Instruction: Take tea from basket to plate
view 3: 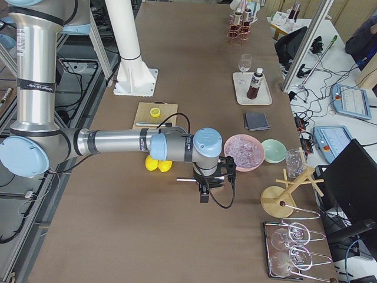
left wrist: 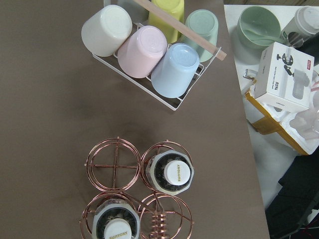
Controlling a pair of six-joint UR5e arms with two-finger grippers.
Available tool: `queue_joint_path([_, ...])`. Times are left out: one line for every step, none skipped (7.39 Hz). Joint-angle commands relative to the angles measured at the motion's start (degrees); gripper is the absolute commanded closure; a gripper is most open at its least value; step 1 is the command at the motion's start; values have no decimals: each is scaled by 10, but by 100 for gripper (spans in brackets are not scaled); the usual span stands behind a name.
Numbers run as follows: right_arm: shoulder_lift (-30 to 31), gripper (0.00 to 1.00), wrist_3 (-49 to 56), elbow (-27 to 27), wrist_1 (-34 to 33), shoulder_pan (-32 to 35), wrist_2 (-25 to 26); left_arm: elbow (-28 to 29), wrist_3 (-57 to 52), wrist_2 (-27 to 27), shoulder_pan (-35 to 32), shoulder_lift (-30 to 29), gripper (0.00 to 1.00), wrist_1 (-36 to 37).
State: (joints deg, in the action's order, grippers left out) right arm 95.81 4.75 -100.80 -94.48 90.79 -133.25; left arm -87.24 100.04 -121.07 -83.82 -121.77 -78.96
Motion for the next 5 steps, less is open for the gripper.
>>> queue_joint_path([0,0,0,-3,0,0,1,-49,-9,-30,-17,26,1,24])
queue_joint_path([0,0,0,-2,0,0,1,-64,-11,-63,-24,39,1,23])
queue_joint_path([0,0,0,-3,0,0,1,-83,-69,-92,-31,66,1,23])
queue_joint_path([-1,0,1,-2,0,0,3,-83,-178,-126,-60,90,1,24])
queue_joint_path([-1,0,1,-2,0,0,5,-85,-262,-135,-79,109,1,25])
